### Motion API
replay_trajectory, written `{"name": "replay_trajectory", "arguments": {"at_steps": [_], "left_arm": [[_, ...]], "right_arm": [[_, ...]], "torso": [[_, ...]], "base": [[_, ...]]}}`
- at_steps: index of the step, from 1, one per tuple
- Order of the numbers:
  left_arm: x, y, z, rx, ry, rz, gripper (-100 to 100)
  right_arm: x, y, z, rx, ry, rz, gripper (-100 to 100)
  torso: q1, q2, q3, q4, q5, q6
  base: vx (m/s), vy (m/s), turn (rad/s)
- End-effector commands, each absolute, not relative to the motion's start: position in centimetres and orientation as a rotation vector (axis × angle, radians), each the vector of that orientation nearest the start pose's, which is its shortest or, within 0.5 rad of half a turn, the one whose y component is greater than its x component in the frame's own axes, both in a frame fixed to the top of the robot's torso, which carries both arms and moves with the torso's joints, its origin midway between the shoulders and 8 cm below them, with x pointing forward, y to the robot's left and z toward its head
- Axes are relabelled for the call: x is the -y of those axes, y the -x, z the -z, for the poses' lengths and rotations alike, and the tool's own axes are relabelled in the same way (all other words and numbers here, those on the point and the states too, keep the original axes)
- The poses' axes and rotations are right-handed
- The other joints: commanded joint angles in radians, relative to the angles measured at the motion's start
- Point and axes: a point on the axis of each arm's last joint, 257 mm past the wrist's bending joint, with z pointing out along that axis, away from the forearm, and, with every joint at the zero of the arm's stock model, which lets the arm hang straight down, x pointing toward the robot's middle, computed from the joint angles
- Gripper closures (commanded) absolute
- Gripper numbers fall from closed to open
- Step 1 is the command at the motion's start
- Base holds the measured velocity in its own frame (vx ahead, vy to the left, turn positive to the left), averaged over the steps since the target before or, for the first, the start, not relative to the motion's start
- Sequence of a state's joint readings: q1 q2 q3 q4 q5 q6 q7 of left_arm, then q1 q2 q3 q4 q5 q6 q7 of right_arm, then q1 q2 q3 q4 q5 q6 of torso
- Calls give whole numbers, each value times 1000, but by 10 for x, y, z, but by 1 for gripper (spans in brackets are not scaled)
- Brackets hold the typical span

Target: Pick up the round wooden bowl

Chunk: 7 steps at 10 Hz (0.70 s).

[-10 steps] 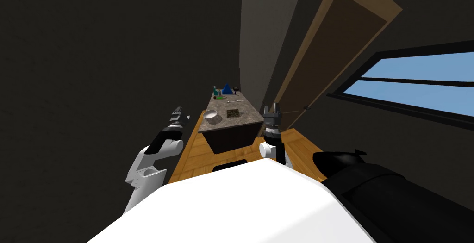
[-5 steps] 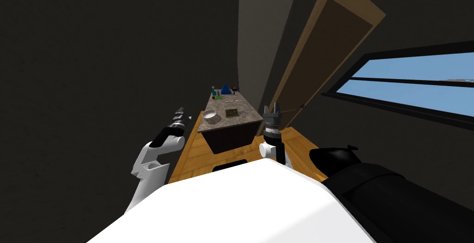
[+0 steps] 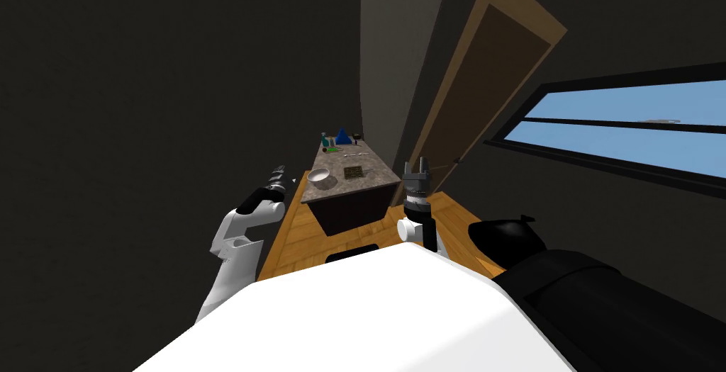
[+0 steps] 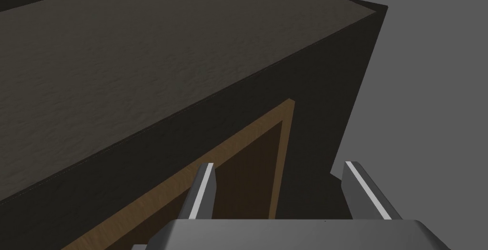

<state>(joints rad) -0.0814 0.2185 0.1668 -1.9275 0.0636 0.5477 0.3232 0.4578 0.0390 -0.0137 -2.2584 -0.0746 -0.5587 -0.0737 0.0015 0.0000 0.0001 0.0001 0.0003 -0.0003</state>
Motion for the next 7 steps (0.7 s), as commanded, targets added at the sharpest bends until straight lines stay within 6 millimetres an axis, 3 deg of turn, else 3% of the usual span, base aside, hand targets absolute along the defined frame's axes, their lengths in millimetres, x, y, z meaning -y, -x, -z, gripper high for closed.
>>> {"name": "replay_trajectory", "arguments": {"at_steps": [1,7], "left_arm": [[-341,-553,129,-1068,1509,1177,-100],[-342,-568,154,-1095,1666,1123,-100]], "right_arm": [[292,-337,-39,-455,-692,-1432,0],[292,-337,-39,-455,-692,-1432,0]], "torso": [[0,0,0,0,0,0],[0,0,0,0,0,0]], "base": [[-15,20,-72],[-8,14,-57]]}}
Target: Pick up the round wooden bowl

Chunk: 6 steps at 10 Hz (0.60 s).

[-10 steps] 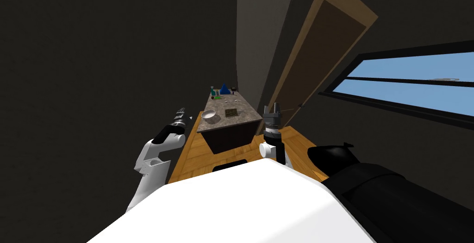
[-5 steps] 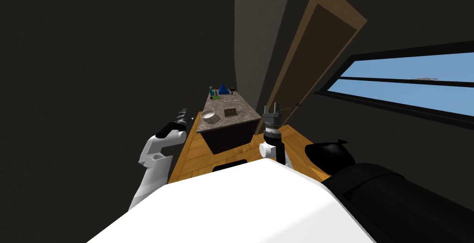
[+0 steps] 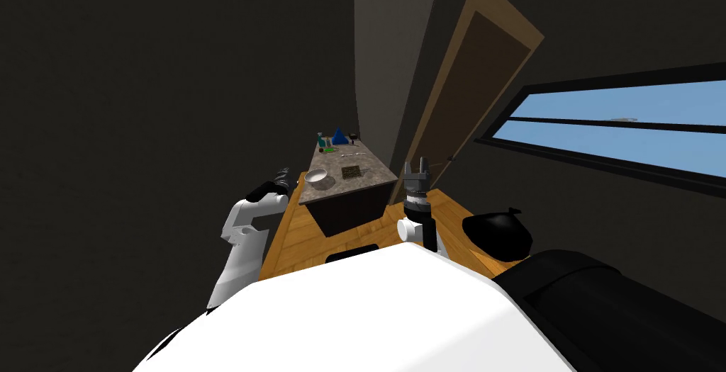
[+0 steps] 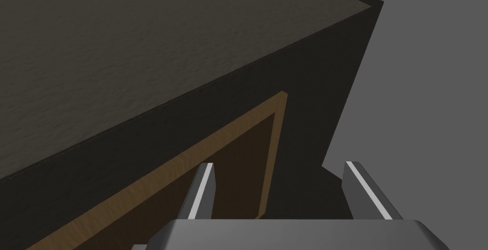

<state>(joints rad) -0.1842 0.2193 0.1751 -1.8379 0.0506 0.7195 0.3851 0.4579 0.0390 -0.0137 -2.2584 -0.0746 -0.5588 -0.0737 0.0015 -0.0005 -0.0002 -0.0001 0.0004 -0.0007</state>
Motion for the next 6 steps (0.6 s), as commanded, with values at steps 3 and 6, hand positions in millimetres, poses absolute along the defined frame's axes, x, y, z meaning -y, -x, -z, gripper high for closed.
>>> {"name": "replay_trajectory", "arguments": {"at_steps": [3,6], "left_arm": [[-342,-574,167,-1105,1742,1093,-100],[-337,-587,182,-1105,1863,1056,-100]], "right_arm": [[292,-337,-39,-455,-692,-1432,0],[292,-337,-39,-455,-692,-1432,0]], "torso": [[1,0,0,0,0,0],[0,-1,0,0,0,0]], "base": [[-4,23,-58],[-1,7,-58]]}}
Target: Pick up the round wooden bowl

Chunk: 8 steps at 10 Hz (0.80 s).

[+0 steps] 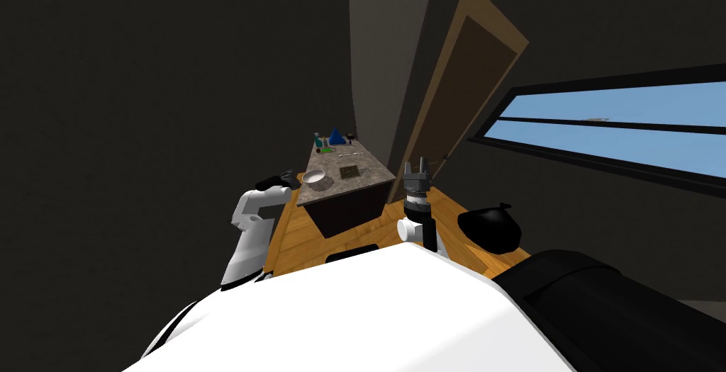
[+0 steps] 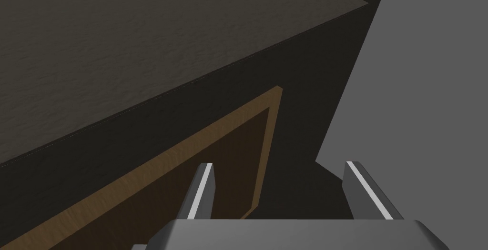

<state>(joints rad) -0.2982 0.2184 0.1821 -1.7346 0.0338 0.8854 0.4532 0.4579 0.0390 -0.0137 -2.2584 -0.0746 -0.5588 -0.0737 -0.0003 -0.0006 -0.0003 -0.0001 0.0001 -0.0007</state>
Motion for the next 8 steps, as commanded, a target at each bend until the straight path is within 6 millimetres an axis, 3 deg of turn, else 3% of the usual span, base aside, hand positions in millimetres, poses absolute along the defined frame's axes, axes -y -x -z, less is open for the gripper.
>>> {"name": "replay_trajectory", "arguments": {"at_steps": [1,2,6,8], "left_arm": [[-338,-583,189,-1117,1889,1031,-100],[-334,-590,192,-1110,1934,1024,-100],[-330,-587,211,-1128,2039,952,-100],[-330,-587,211,-1128,2039,952,-100]], "right_arm": [[292,-337,-39,-455,-692,-1432,0],[292,-337,-39,-455,-692,-1432,0],[292,-337,-39,-455,-692,-1432,0],[292,-337,-39,-455,-692,-1432,0]], "torso": [[0,0,0,0,0,0],[0,0,0,0,0,0],[0,0,0,0,0,0],[0,0,0,0,0,0]], "base": [[-12,-13,-41],[-13,-13,-43],[-2,-2,-7],[1,-2,-9]]}}
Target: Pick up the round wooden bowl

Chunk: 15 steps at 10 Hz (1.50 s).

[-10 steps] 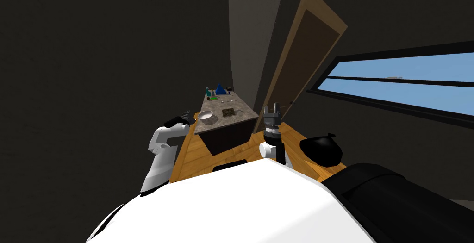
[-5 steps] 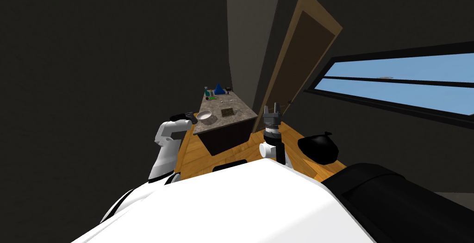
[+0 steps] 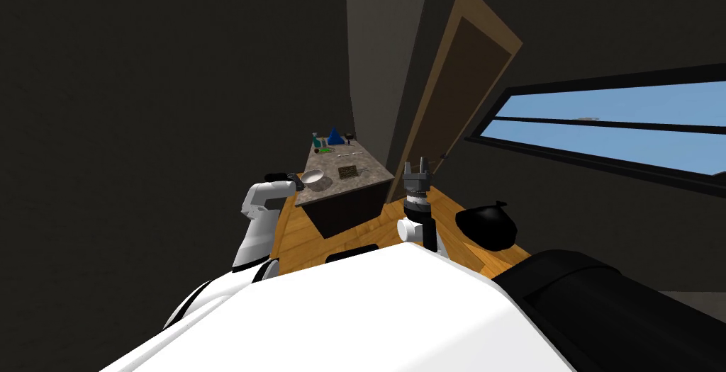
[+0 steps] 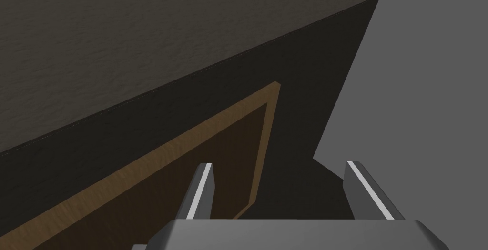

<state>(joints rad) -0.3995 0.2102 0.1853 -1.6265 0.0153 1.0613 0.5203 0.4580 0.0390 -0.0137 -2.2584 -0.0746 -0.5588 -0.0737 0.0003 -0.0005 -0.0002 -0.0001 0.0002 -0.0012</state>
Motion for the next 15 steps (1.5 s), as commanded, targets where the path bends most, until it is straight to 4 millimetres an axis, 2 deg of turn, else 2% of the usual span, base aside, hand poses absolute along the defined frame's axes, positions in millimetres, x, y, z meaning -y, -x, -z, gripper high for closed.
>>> {"name": "replay_trajectory", "arguments": {"at_steps": [1,6,15], "left_arm": [[-330,-587,211,-1128,2039,952,-100],[-330,-587,211,-1128,2039,952,-100],[-353,-563,215,-1115,2157,766,-100]], "right_arm": [[292,-337,-39,-455,-692,-1432,0],[292,-337,-39,-455,-692,-1432,0],[292,-337,-39,-455,-692,-1432,0]], "torso": [[0,0,0,0,0,0],[0,0,0,0,0,0],[1,-1,0,0,0,0]], "base": [[4,4,12],[1,1,2],[11,11,36]]}}
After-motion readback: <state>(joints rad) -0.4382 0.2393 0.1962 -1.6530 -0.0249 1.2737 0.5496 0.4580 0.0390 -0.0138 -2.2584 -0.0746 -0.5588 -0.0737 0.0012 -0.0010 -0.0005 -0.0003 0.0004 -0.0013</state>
